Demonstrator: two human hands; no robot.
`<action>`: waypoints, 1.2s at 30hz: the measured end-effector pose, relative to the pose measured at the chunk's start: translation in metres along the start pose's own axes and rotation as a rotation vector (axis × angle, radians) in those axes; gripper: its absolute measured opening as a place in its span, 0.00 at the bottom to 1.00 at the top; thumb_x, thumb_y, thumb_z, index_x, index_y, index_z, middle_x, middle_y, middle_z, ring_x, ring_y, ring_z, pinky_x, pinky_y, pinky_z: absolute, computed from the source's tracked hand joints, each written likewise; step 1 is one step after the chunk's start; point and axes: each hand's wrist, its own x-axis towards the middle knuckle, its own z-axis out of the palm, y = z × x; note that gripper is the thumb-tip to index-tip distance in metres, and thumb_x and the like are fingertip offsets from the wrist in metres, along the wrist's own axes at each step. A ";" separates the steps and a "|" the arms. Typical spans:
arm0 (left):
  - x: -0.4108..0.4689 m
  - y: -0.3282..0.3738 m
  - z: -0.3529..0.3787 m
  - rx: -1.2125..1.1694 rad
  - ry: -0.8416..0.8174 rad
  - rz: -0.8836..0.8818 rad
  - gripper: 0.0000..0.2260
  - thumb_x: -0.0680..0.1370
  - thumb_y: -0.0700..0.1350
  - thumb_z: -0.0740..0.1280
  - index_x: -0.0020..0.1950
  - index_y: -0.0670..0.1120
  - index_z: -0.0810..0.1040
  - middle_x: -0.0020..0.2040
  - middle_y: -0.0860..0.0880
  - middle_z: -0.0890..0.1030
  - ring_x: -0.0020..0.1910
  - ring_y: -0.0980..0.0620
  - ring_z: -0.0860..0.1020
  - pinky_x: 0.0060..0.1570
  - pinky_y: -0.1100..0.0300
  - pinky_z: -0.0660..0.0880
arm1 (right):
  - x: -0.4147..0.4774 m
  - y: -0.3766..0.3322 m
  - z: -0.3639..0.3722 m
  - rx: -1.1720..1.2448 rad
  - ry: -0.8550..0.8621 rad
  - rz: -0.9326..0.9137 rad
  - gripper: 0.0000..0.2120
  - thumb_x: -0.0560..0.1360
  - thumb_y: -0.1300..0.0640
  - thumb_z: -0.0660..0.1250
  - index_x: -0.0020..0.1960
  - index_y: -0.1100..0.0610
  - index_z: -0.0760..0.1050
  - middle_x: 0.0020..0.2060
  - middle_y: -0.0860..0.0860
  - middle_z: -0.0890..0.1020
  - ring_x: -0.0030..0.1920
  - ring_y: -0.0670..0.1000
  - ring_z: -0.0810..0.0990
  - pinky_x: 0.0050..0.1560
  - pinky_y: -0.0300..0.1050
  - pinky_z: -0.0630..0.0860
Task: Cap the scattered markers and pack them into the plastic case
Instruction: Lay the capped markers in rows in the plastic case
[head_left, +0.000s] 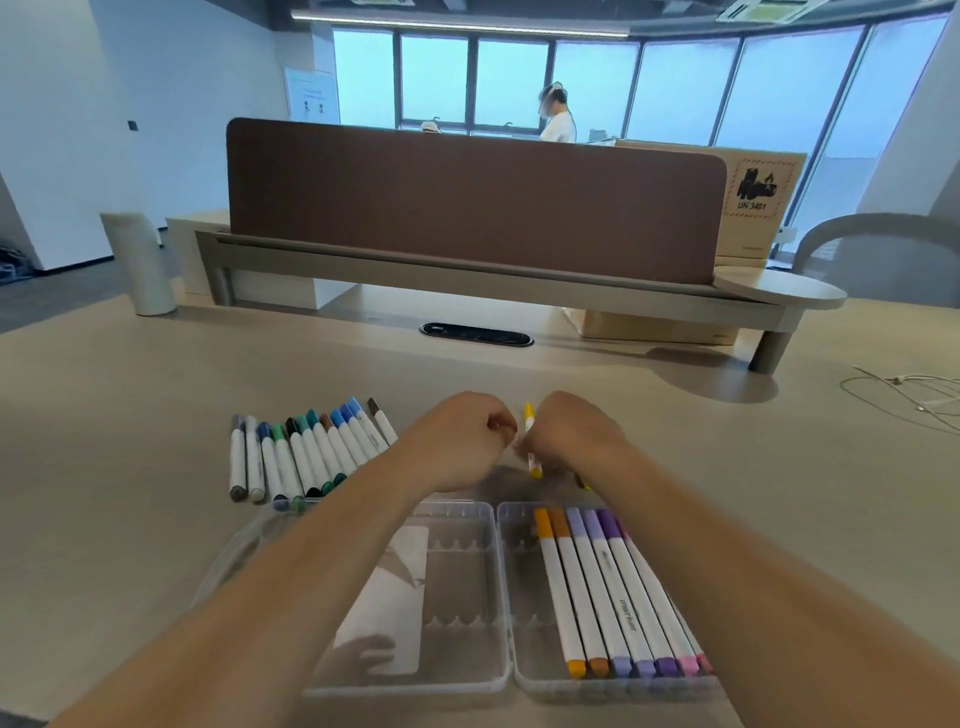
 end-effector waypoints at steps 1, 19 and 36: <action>-0.001 -0.001 -0.001 -0.002 -0.005 0.000 0.12 0.83 0.45 0.59 0.62 0.48 0.79 0.60 0.50 0.79 0.52 0.54 0.74 0.53 0.62 0.68 | 0.002 -0.002 0.001 -0.024 -0.001 0.007 0.10 0.73 0.54 0.71 0.36 0.56 0.75 0.34 0.53 0.79 0.35 0.52 0.78 0.35 0.44 0.72; -0.072 0.008 0.013 0.095 -0.099 -0.034 0.20 0.81 0.42 0.60 0.73 0.50 0.69 0.72 0.50 0.72 0.67 0.50 0.73 0.66 0.55 0.71 | -0.126 0.002 -0.046 0.063 -0.490 -0.073 0.19 0.76 0.54 0.60 0.27 0.58 0.70 0.17 0.49 0.67 0.17 0.48 0.61 0.26 0.38 0.57; -0.094 0.023 0.015 0.125 -0.287 0.035 0.33 0.74 0.60 0.70 0.76 0.52 0.64 0.72 0.50 0.72 0.56 0.51 0.77 0.55 0.56 0.74 | -0.124 0.019 -0.031 0.036 -0.376 -0.132 0.21 0.78 0.47 0.65 0.30 0.57 0.72 0.24 0.51 0.72 0.21 0.48 0.67 0.27 0.40 0.66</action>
